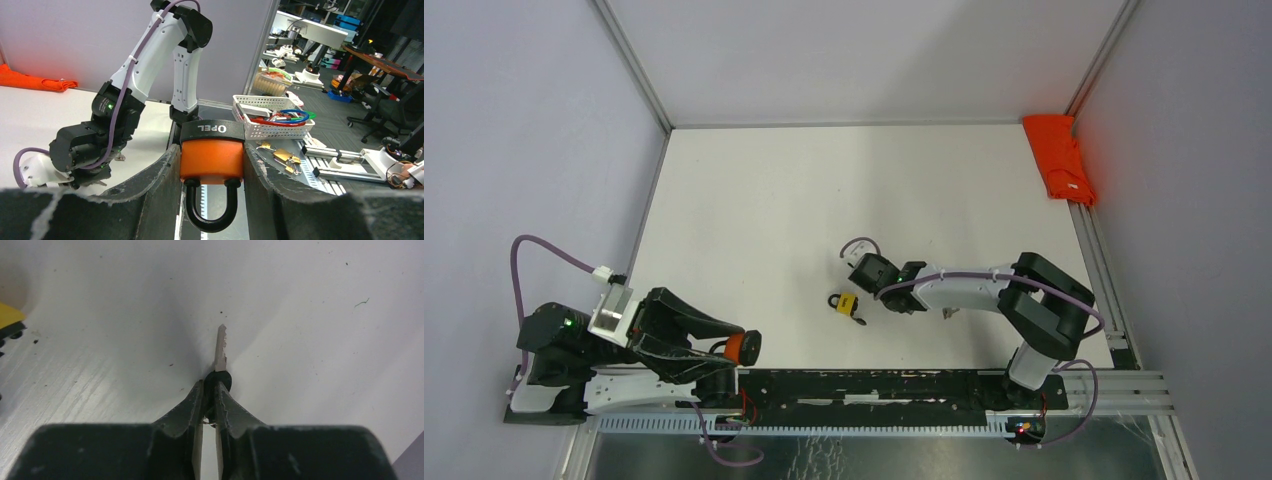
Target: Unlock with the key
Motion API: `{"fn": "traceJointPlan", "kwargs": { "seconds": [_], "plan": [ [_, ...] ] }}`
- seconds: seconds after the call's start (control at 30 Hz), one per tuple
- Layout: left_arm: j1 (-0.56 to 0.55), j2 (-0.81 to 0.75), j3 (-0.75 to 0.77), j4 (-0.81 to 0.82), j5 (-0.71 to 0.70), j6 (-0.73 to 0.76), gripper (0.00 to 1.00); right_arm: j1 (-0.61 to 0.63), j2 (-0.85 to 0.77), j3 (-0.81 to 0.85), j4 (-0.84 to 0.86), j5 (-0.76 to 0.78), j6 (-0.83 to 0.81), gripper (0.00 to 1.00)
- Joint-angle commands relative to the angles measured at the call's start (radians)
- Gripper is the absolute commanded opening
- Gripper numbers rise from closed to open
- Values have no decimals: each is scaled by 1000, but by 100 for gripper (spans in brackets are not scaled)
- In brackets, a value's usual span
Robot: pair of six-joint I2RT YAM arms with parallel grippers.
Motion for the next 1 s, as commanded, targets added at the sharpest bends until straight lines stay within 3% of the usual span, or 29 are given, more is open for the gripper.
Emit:
{"fn": "traceJointPlan", "kwargs": {
  "seconds": [0.0, 0.17, 0.43, 0.57, 0.77, 0.97],
  "plan": [
    [-5, 16, 23, 77, 2, 40, 2, -29, -31, -38, -4, -36, 37, 14],
    [-5, 20, 23, 77, 5, 45, 2, -44, -51, -29, -16, -7, 21, 0],
    [-6, 11, 21, 77, 2, 42, 2, -54, -116, -5, -22, -44, 14, 0],
    [-5, 9, 19, 77, 2, 45, 2, -82, -156, 1, -9, -135, -4, 0],
    [-5, 8, 14, 78, 4, 44, 2, -90, -128, 5, -24, -130, -54, 57],
    [-5, 3, 14, 80, 2, 43, 2, -104, -84, -20, 8, -157, -71, 54]
  ]
}}
